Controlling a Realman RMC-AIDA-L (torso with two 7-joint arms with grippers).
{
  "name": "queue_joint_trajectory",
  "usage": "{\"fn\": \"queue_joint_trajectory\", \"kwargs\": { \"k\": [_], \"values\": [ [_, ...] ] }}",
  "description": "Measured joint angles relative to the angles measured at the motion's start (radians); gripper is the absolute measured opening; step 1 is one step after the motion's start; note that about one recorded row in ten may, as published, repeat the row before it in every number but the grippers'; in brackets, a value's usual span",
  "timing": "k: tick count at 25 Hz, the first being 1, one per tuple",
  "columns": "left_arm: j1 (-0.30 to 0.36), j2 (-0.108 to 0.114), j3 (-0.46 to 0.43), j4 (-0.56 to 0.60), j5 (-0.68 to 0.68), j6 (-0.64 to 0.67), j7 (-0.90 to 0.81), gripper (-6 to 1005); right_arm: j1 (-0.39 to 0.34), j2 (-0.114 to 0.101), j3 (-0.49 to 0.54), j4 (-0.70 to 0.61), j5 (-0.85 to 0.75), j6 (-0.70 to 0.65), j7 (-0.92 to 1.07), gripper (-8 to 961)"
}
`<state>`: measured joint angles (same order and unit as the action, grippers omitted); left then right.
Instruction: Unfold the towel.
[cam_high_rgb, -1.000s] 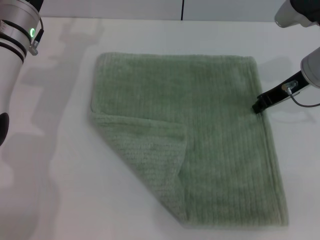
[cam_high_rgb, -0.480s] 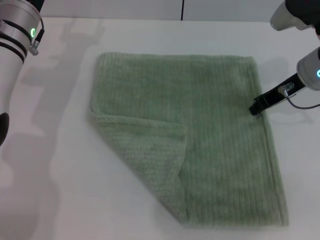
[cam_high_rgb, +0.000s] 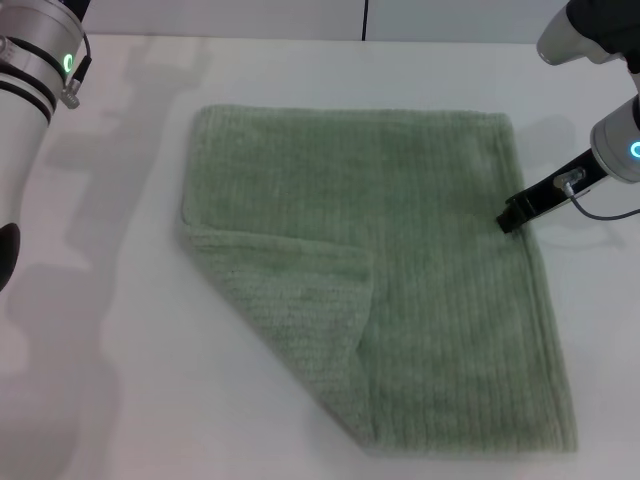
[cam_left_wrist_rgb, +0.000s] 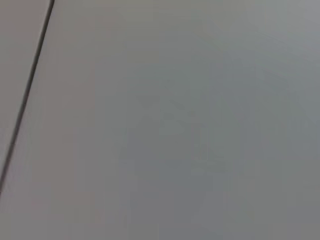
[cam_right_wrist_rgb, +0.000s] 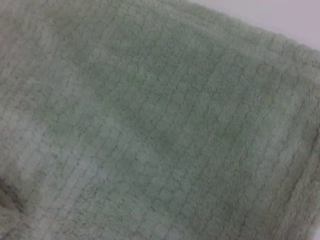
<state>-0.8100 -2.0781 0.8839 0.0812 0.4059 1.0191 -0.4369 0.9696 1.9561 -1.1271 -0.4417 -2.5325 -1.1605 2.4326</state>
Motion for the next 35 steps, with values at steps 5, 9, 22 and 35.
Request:
{"fn": "queue_joint_trajectory", "kwargs": {
  "k": [5, 9, 22, 35],
  "values": [
    [0.013, 0.015, 0.186, 0.104, 0.004, -0.142, -0.252, 799, 0.0, -0.002, 0.0, 0.0, 0.0, 0.0, 0.0, -1],
    [0.083, 0.04, 0.47, 0.377, 0.097, -0.366, -0.592, 798, 0.0, -0.003, 0.0, 0.0, 0.0, 0.0, -0.003, -1],
    [0.084, 0.113, 0.46, 0.601, 0.768, -0.288, -1.306, 799, 0.002, -0.006, 0.0, 0.002, -0.002, 0.001, -0.004, -1],
    [-0.05, 0.091, 0.262, 0.68, 1.516, 0.024, -1.605, 798, 0.003, -0.007, 0.0, 0.002, -0.002, 0.001, -0.006, -1]
  ]
}}
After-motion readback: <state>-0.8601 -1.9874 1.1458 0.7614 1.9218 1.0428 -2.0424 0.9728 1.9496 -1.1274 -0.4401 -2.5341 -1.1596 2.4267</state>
